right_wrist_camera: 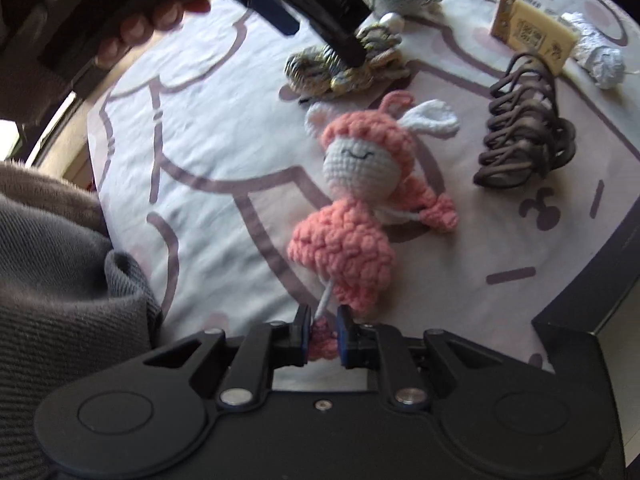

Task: Organize objects
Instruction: 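Lower the left gripper onto the pearl-beaded rope toy and close it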

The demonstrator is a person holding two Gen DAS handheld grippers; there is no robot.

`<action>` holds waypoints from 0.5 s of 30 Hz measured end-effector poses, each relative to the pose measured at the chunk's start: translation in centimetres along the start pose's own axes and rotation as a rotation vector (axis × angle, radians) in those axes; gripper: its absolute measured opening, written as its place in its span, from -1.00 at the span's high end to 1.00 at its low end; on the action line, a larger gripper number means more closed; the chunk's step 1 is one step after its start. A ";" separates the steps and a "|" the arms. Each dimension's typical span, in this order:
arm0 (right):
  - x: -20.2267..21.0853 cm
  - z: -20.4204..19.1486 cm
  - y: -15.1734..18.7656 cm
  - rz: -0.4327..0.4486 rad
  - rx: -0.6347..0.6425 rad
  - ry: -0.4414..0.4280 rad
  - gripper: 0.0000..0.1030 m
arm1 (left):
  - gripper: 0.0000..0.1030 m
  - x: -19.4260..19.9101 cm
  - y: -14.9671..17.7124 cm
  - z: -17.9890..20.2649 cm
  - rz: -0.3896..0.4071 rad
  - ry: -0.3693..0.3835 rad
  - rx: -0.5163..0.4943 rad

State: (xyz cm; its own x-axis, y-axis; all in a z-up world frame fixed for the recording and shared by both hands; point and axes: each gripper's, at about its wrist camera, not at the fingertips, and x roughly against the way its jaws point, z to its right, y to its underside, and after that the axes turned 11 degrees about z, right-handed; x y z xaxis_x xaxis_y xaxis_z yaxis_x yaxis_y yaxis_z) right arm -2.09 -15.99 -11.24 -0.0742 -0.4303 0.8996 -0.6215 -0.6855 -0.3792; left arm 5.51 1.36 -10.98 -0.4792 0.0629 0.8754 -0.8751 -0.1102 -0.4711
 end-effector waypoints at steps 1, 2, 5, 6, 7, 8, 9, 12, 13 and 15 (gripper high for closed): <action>0.7 0.0 -0.2 0.038 -0.011 0.013 0.46 | -0.33 -0.1 0.0 0.1 -0.002 0.002 -0.005; 1.6 0.4 -0.8 0.075 -0.026 0.022 0.43 | -0.32 -0.2 0.0 0.2 -0.005 0.005 -0.009; 3.0 0.3 -1.9 0.155 -0.044 0.040 0.32 | -0.27 -0.5 0.1 0.4 -0.024 0.015 -0.022; 3.2 0.3 -2.1 0.163 -0.046 0.053 0.31 | -0.24 -0.6 0.1 0.5 -0.031 0.020 -0.026; 3.2 0.3 -2.4 0.164 -0.045 0.070 0.30 | -0.24 -0.7 0.2 0.5 -0.038 0.023 -0.030; 3.2 0.2 -2.5 0.162 -0.041 0.088 0.29 | -0.23 -0.8 0.2 0.6 -0.045 0.024 -0.036; 3.2 0.3 -2.6 0.158 -0.038 0.102 0.29 | -0.23 -0.8 0.3 0.6 -0.050 0.024 -0.038; 3.5 0.2 -2.7 0.152 -0.029 0.123 0.29 | -0.23 -1.0 0.3 0.3 -0.062 0.028 -0.020; 3.6 0.0 -2.6 0.149 -0.013 0.128 0.28 | -0.23 -1.0 0.3 0.2 -0.066 0.030 -0.017; 3.9 -0.8 -2.3 0.136 0.037 0.140 0.22 | -0.19 -1.1 0.4 0.3 -0.070 0.035 -0.024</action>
State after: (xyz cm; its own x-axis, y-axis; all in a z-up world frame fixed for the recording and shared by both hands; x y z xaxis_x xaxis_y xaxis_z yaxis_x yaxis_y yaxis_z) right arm -1.60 -15.59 -6.71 -0.2643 -0.4363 0.8601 -0.5692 -0.6493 -0.5043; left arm 5.76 0.92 -12.09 -0.4183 0.1040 0.9023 -0.9078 -0.0809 -0.4115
